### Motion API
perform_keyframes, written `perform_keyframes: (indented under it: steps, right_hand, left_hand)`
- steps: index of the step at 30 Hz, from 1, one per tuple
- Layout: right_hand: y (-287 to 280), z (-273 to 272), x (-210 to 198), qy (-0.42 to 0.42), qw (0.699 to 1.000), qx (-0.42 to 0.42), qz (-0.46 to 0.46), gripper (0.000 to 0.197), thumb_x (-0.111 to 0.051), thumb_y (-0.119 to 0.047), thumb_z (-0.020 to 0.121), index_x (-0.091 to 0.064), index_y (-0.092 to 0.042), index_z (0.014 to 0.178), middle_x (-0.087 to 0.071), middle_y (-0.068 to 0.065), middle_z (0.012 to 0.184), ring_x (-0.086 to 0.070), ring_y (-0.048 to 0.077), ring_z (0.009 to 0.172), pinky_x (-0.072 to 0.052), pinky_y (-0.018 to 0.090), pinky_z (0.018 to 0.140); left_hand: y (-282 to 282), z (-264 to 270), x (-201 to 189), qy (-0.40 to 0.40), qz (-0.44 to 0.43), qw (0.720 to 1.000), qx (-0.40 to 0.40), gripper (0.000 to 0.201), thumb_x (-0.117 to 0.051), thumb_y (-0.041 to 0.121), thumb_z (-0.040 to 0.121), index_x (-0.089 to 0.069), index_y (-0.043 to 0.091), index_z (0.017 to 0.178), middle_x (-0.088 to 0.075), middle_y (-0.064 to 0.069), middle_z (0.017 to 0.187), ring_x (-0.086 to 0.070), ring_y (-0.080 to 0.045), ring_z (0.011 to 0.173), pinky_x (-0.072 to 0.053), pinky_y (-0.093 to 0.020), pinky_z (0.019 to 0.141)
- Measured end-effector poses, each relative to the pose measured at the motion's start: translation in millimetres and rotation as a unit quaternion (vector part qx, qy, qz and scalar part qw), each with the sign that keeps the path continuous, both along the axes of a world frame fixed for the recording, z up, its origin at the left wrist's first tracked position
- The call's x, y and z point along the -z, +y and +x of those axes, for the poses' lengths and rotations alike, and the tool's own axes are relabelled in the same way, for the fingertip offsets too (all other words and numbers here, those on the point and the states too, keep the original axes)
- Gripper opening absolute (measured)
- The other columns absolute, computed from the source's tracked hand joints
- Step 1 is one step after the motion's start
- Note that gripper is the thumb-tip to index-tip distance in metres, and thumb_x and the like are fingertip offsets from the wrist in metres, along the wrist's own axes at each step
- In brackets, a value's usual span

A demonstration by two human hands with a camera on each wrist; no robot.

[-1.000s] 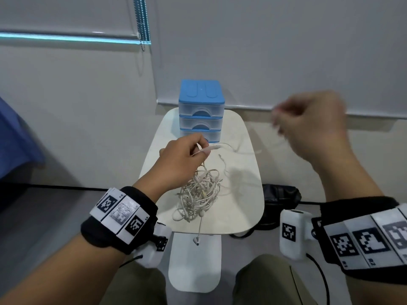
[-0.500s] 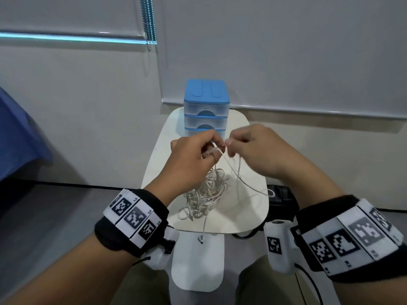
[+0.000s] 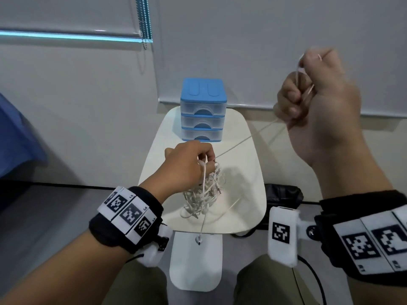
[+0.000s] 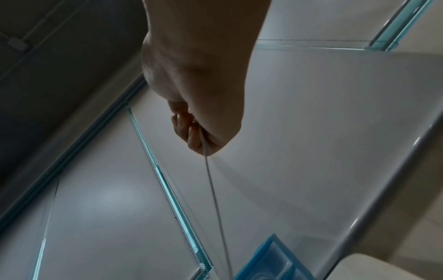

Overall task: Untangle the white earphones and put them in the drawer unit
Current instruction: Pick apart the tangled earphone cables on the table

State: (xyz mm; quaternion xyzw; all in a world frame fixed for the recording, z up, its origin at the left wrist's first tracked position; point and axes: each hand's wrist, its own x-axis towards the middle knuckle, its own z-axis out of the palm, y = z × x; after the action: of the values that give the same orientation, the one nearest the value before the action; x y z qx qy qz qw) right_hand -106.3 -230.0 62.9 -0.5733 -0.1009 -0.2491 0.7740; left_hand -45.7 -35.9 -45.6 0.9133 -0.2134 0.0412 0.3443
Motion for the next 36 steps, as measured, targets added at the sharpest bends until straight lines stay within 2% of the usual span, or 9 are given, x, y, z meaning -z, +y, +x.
perform_keyframes:
  steps: [4,8,10,15,21,25,29,31,36]
  right_hand:
    - [5.4,5.4,14.7,0.113,0.987,0.014,-0.109,0.018,-0.063,-0.020,0.100,-0.047,-0.027,0.104,-0.040,-0.008,0.055,-0.028,0.009,0.044,-0.021,0.020,0.043]
    - [12.0,18.4,54.8,0.235,0.816,-0.012,-0.528,0.021,-0.073,-0.046,0.090,-0.068,-0.027,0.098,-0.061,-0.011,0.078,-0.057,0.013,0.072,-0.041,0.028,0.064]
    - [16.6,17.6,67.3,0.245,0.781,-0.030,-0.574,0.030,-0.069,-0.043,0.092,-0.064,-0.021,0.072,-0.059,-0.010,0.068,-0.052,0.012,0.065,-0.039,0.029,0.062]
    - [14.4,15.2,61.5,0.171,0.916,-0.057,-0.358,0.044,-0.070,-0.033,0.089,-0.047,-0.020,0.053,-0.032,-0.007,0.052,-0.024,0.012,0.048,-0.021,0.028,0.050]
    - [2.1,8.3,38.1,0.065,0.990,0.068,-0.102,0.048,-0.062,-0.009,0.093,-0.035,-0.023,0.056,-0.031,-0.010,0.048,-0.022,0.011,0.042,-0.019,0.020,0.041]
    - [-23.0,8.2,37.6,0.096,0.965,0.226,-0.090,0.040,-0.066,-0.024,0.082,-0.034,-0.022,0.059,-0.032,0.013,0.070,-0.019,0.032,0.066,-0.016,0.039,0.058]
    - [-43.3,10.7,57.2,0.221,0.916,0.250,-0.222,0.026,-0.066,-0.030,0.084,-0.052,-0.011,0.073,-0.046,0.010,0.076,-0.037,0.025,0.068,-0.031,0.035,0.061]
    - [-50.2,10.7,73.8,0.297,0.864,0.276,-0.299,0.025,-0.068,-0.035,0.083,-0.054,-0.017,0.093,-0.059,-0.002,0.090,-0.054,0.026,0.091,-0.045,0.042,0.083]
    - [-33.6,2.9,92.1,0.313,0.803,0.318,-0.395,0.057,-0.071,-0.031,0.085,-0.042,-0.034,0.134,-0.041,-0.002,0.144,-0.030,0.027,0.137,-0.023,0.045,0.094]
  left_hand:
    - [-1.9,-1.0,1.9,-0.017,-0.017,1.000,-0.004,0.019,-0.069,0.021,0.090,-0.065,0.034,0.077,-0.062,0.013,0.092,-0.055,-0.005,0.081,-0.039,-0.049,0.103]
    - [-3.9,-4.3,-1.1,-0.037,-0.082,0.996,0.002,0.013,-0.069,0.030,0.088,-0.061,0.036,0.079,-0.062,0.019,0.088,-0.054,-0.005,0.069,-0.046,-0.055,0.095]
    - [-2.9,-3.4,-2.4,-0.047,-0.096,0.994,0.003,0.012,-0.068,0.029,0.088,-0.061,0.036,0.080,-0.061,0.016,0.087,-0.053,-0.004,0.068,-0.047,-0.055,0.093]
    - [0.8,-3.5,0.2,-0.015,-0.018,1.000,0.013,0.020,-0.074,0.025,0.086,-0.062,0.038,0.077,-0.051,0.012,0.094,-0.049,-0.001,0.073,-0.040,-0.049,0.102]
    - [5.1,0.7,4.8,0.018,-0.011,0.999,0.049,0.018,-0.071,0.025,0.089,-0.060,0.036,0.078,-0.047,0.011,0.096,-0.048,-0.007,0.070,-0.043,-0.040,0.086]
    - [8.3,0.9,5.0,0.019,-0.028,0.998,0.059,0.017,-0.072,0.026,0.093,-0.063,0.035,0.082,-0.049,0.012,0.096,-0.054,-0.014,0.076,-0.041,-0.023,0.073]
    - [17.6,2.0,-3.1,0.032,-0.066,0.996,0.058,0.014,-0.070,0.024,0.095,-0.064,0.027,0.083,-0.064,0.010,0.098,-0.062,-0.023,0.082,-0.049,-0.026,0.073]
    - [21.5,2.1,-7.0,0.035,-0.082,0.994,0.056,0.015,-0.070,0.024,0.096,-0.064,0.024,0.082,-0.068,0.010,0.092,-0.063,-0.021,0.081,-0.048,-0.019,0.068]
    - [23.1,4.4,-13.3,0.014,-0.097,0.992,0.074,0.015,-0.073,0.025,0.095,-0.067,0.024,0.081,-0.068,0.009,0.084,-0.063,-0.015,0.080,-0.047,-0.020,0.073]
